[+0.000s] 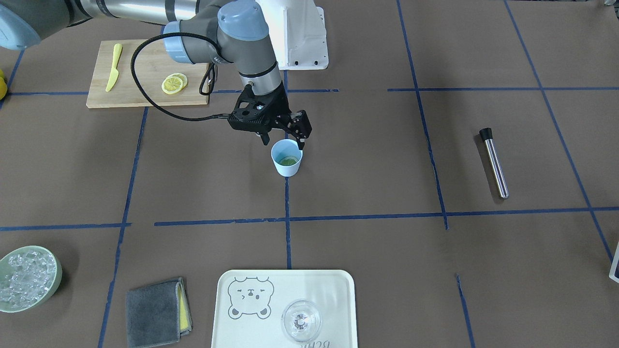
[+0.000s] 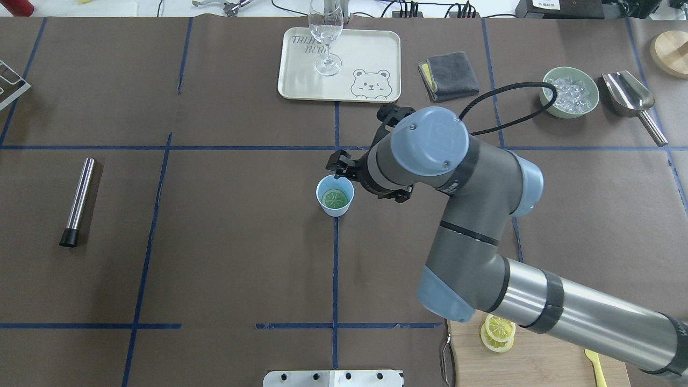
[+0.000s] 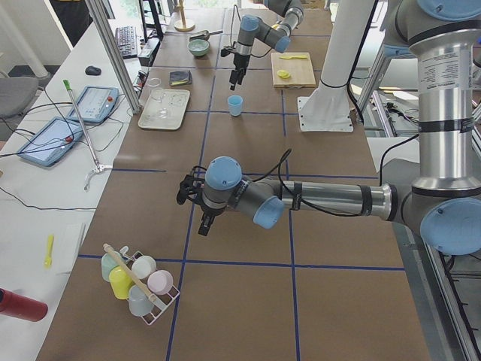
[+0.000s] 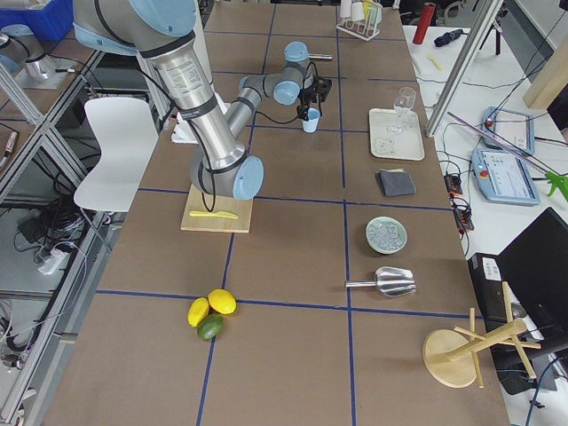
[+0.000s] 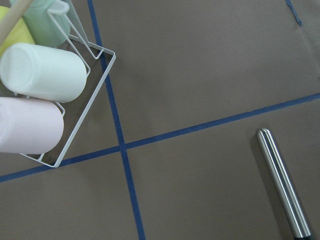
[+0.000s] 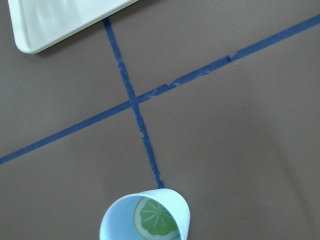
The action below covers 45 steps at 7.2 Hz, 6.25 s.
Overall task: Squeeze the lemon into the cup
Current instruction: 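Withdraw the right gripper from the cup while the left gripper grasps the steel rod, then bring the steel rod upright over the blue cup with the left gripper, then press the steel rod down into the cup onto the lemon slice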
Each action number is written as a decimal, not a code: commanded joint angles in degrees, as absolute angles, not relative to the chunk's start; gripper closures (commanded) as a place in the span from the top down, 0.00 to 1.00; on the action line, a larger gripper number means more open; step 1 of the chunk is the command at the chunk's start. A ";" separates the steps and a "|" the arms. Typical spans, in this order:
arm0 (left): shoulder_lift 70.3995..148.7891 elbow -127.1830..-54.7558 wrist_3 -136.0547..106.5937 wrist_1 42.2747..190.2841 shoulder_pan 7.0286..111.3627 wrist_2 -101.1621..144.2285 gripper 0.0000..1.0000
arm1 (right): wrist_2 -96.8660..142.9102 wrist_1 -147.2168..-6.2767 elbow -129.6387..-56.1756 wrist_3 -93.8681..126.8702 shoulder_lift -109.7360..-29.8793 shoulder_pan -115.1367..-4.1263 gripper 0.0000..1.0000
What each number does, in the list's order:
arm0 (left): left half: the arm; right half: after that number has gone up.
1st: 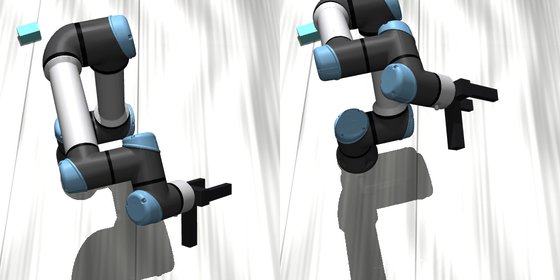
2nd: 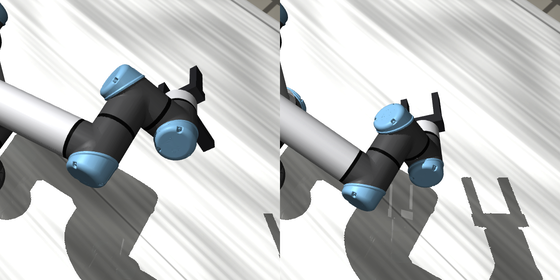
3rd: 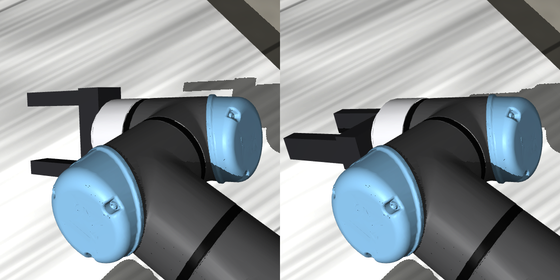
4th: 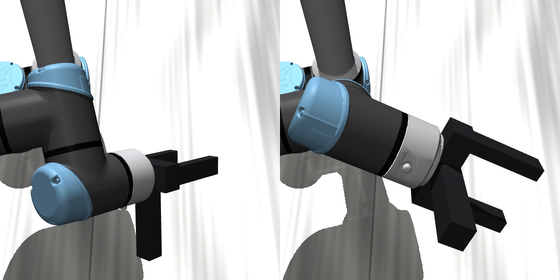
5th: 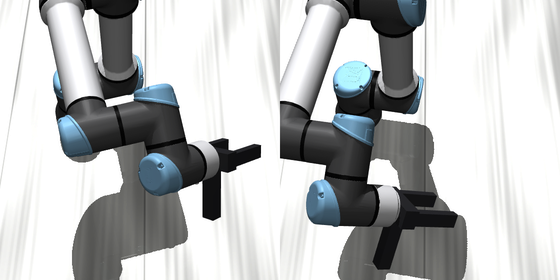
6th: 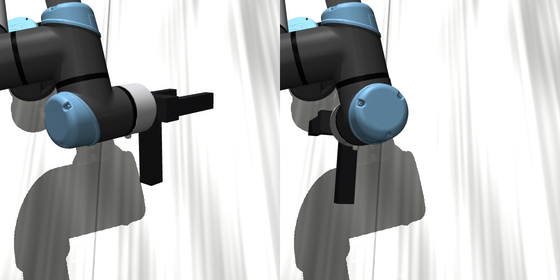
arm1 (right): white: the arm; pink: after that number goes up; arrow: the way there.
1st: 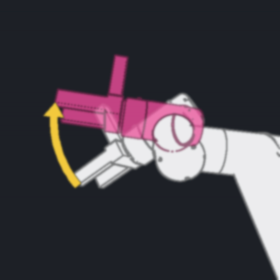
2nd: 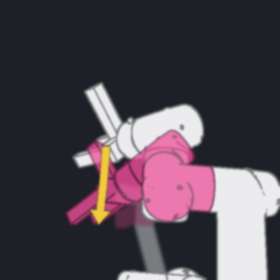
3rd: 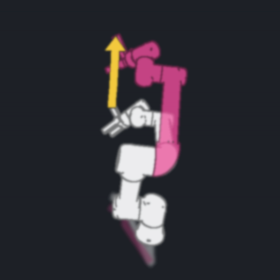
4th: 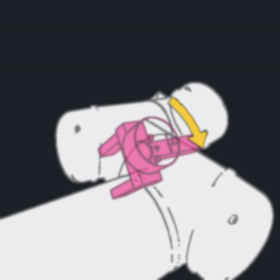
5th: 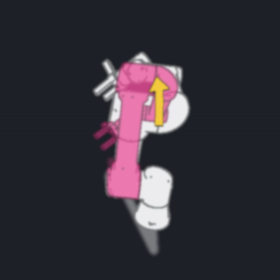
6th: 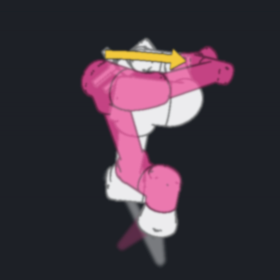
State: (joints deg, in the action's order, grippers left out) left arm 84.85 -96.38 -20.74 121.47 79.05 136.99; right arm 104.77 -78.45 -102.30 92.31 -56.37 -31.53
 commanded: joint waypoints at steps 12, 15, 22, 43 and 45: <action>99.32 -87.08 -37.79 113.38 55.63 126.74 0.00 | 111.97 -78.22 -111.45 77.52 -72.51 -38.23 1.00; 99.05 -100.77 -38.32 113.55 55.55 125.61 0.00 | 112.06 -78.22 -113.11 77.34 -73.03 -38.85 1.00; 122.00 -109.44 -38.92 129.77 35.66 94.34 0.00 | 113.20 -78.31 -120.67 70.32 -84.45 -45.70 1.00; 125.16 -80.51 -30.50 169.19 13.54 48.60 0.00 | 114.08 -78.22 -121.02 70.75 -84.81 -45.35 1.00; 125.07 -80.59 -30.50 169.80 13.36 48.60 0.00 | 114.08 -78.22 -121.11 70.84 -84.81 -45.35 1.00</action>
